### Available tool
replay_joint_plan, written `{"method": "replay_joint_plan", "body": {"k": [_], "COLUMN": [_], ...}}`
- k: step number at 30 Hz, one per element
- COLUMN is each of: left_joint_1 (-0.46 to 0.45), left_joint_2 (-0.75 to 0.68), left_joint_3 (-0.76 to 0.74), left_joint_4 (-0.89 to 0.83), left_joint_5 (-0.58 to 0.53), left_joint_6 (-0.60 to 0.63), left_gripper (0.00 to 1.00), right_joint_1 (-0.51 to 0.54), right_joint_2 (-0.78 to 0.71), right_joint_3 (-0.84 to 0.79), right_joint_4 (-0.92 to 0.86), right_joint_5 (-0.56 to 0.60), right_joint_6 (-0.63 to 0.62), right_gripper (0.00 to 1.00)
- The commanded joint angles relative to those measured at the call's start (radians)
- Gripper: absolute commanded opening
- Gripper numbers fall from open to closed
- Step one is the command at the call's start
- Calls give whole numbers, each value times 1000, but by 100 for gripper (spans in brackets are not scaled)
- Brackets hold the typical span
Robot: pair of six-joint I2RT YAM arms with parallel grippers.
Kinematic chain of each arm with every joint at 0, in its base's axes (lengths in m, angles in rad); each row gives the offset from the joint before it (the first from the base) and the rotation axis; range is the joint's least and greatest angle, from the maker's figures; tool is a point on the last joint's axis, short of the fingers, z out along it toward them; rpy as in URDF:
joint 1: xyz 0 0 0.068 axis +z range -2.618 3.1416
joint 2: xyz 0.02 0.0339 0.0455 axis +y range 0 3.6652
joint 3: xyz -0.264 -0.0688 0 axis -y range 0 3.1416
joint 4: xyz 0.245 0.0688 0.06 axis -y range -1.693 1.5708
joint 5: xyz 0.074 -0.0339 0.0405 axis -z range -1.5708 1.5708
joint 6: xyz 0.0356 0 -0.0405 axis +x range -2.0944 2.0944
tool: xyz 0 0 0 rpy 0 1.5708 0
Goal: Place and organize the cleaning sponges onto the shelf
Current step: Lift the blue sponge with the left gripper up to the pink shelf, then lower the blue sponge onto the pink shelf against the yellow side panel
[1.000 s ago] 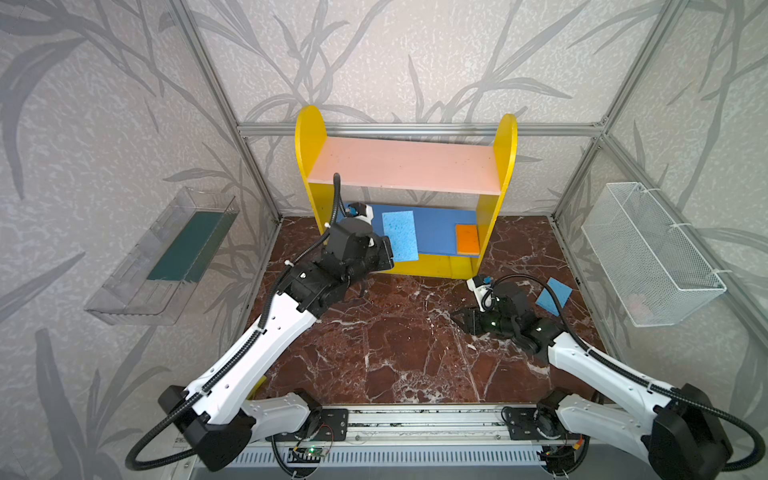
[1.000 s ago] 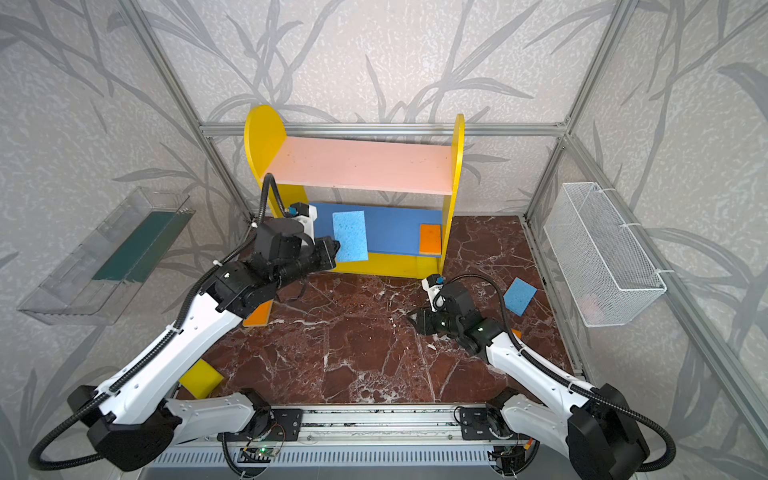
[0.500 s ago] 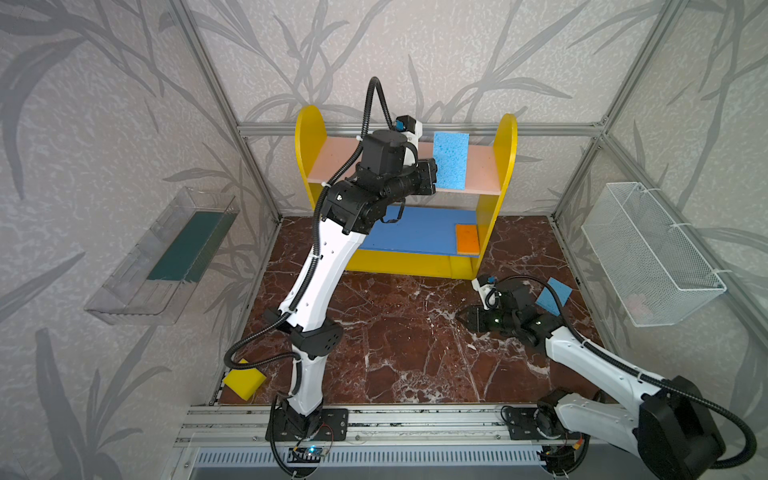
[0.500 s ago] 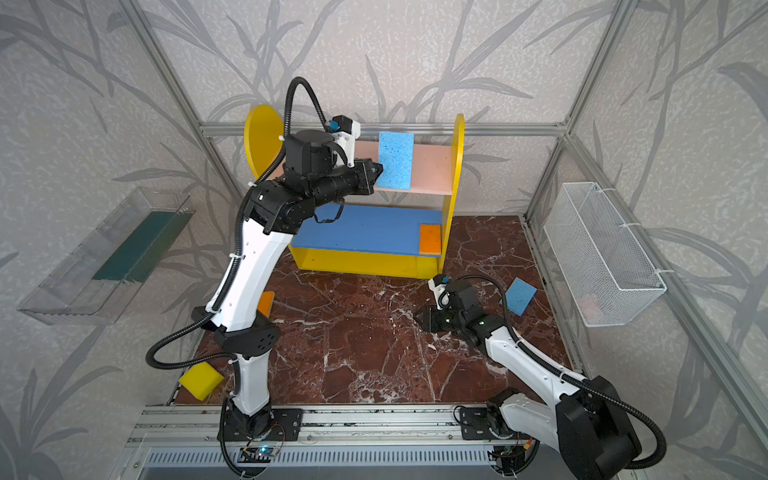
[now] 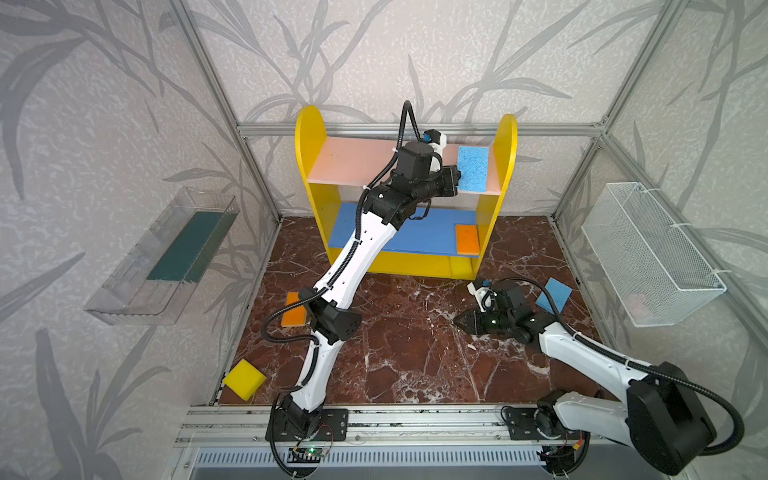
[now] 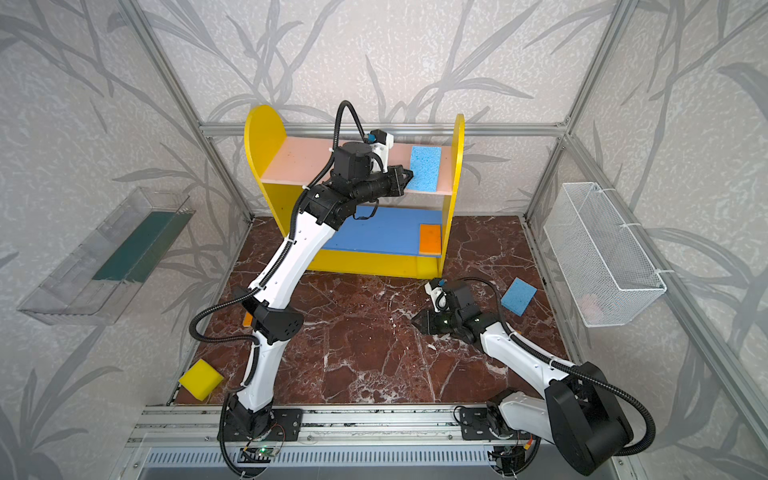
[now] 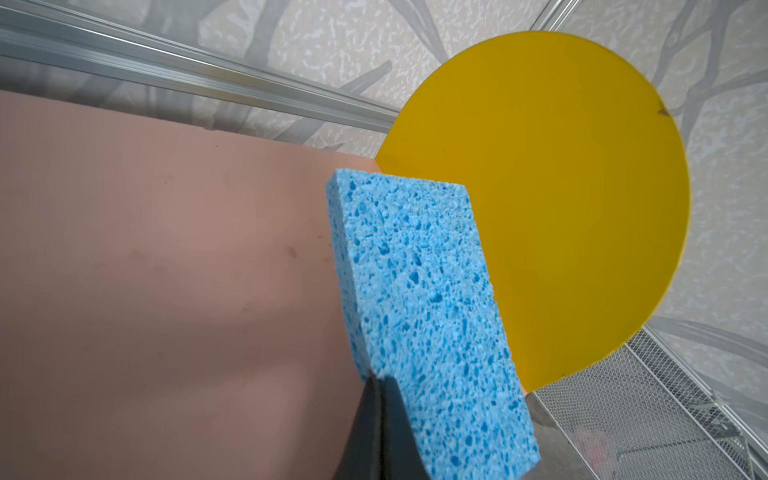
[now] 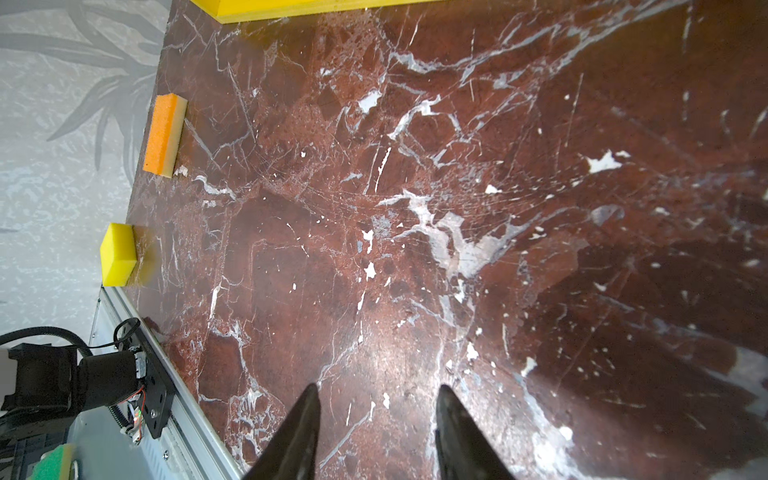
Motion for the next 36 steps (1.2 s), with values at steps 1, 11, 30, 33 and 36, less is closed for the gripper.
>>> {"method": "replay_joint_plan", "body": {"k": [1, 11, 30, 33, 36], "left_joint_1": [3, 3, 3, 3, 2], "left_joint_2": [14, 49, 45, 39, 24], "left_joint_3": [33, 33, 4, 4, 4], "left_joint_4": [99, 147, 150, 153, 158], "left_joint_5": [15, 37, 64, 57, 54], "left_joint_6": [-29, -73, -108, -110, -111], "left_gripper": [0, 0, 32, 34, 38], "right_joint_1": [-3, -3, -2, -3, -3], "right_joint_2": [16, 53, 33, 25, 15], "right_joint_3": [-8, -20, -37, -40, -39], "right_joint_4": [21, 57, 59, 56, 50], "right_joint_5": [-13, -37, -18, -15, -8], "right_joint_6": [-8, 6, 4, 4, 3], "right_gripper": [45, 44, 44, 44, 44]}}
